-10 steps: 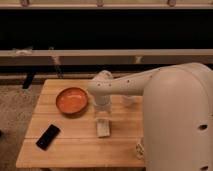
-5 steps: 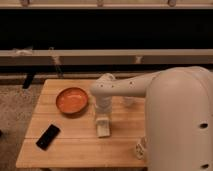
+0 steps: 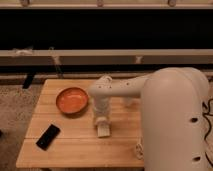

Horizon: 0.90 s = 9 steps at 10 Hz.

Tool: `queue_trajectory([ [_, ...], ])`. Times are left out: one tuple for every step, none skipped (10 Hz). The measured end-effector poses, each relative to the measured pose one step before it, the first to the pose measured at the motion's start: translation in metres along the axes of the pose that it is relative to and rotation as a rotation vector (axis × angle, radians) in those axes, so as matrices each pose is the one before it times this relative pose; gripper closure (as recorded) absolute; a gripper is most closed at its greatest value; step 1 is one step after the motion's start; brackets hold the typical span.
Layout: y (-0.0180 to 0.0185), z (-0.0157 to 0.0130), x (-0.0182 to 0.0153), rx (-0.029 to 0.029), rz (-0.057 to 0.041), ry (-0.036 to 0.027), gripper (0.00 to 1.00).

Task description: Wipe the white sponge on the table

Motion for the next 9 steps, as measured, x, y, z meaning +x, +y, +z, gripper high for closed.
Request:
queue_trajectory([
  [-0.00015, 0.00241, 0.00047, 0.00439, -0.00185, 0.00736, 0.35],
  [0.00024, 0.00251, 0.00021, 0.00513, -0.00244, 0.00605, 0.35],
  [0.00055, 0.00229, -0.00013, 0.0036, -0.00091, 0.00622, 0.35],
  [-0.00296, 0.00218, -0.00029, 0.00388, 0.00559, 0.00518, 0.35],
  [-0.00156, 0.00142, -0.00001, 0.00177, 0.0038, 0.00471, 0.35],
  [-0.00054, 0.0011, -0.00006, 0.0023, 0.00055, 0.0039, 0.35],
  [-0.00048, 0.00169, 0.00013, 0.00643, 0.00019, 0.00708, 0.4],
  [0.00068, 0.00068, 0.00024, 0.00725, -0.00303, 0.0025, 0.49],
  [0.00049, 0.00088, 0.00063, 0.00543, 0.00177, 0.00047, 0.57],
])
